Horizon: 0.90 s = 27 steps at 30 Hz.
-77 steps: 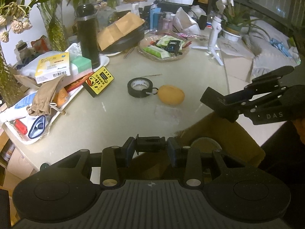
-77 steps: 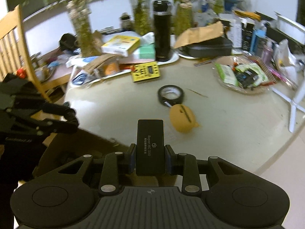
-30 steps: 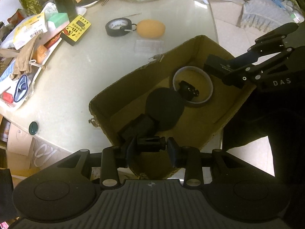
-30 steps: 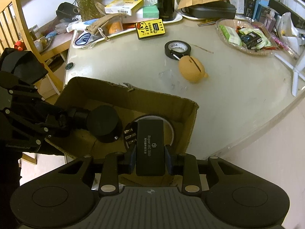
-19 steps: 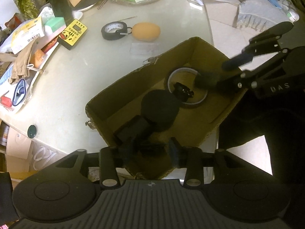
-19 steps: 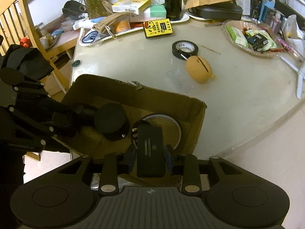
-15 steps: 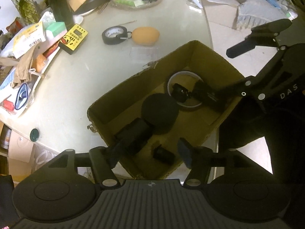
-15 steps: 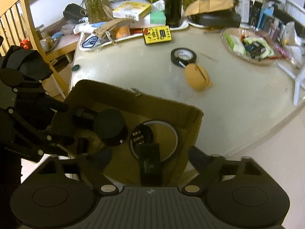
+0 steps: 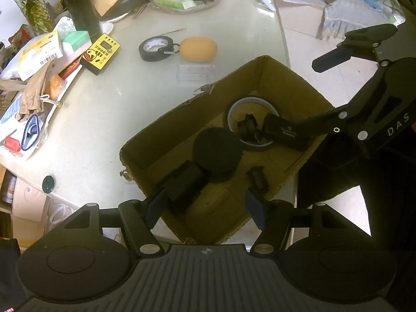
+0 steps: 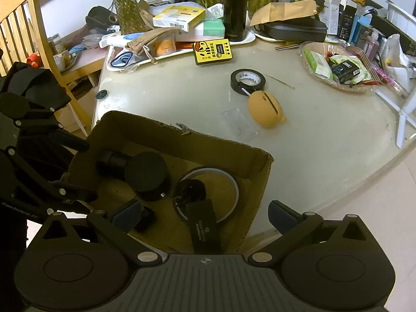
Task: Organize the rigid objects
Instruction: 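Open both grippers and withdraw them from the box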
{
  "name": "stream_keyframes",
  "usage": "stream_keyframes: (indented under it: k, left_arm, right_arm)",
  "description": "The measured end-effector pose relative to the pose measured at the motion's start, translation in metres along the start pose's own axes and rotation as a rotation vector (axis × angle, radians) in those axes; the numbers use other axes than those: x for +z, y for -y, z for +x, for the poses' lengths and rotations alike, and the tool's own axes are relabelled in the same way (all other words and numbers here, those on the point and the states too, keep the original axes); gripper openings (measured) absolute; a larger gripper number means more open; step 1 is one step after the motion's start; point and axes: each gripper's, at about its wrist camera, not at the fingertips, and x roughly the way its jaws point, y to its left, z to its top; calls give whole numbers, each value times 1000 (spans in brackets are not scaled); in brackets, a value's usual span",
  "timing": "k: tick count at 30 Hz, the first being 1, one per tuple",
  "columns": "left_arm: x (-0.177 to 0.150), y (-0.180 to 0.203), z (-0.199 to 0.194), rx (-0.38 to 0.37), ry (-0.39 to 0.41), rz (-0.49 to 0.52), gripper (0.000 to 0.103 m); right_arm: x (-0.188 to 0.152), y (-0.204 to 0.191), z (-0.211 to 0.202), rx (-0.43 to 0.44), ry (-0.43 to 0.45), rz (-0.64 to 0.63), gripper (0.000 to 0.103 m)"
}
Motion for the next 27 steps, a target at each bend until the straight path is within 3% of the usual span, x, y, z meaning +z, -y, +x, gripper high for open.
stream_keyframes:
  k: [16, 24, 27]
  left_arm:
    - [0, -4, -3, 9, 18, -34, 65]
    - [2, -11, -11, 56, 101, -112, 66]
    - [3, -13, -15, 74, 149, -145, 76]
  right_arm:
    - [0, 1, 0, -2, 4, 12, 103]
    - [2, 5, -6, -26, 52, 59, 103]
    - [3, 8, -9, -43, 79, 91, 103]
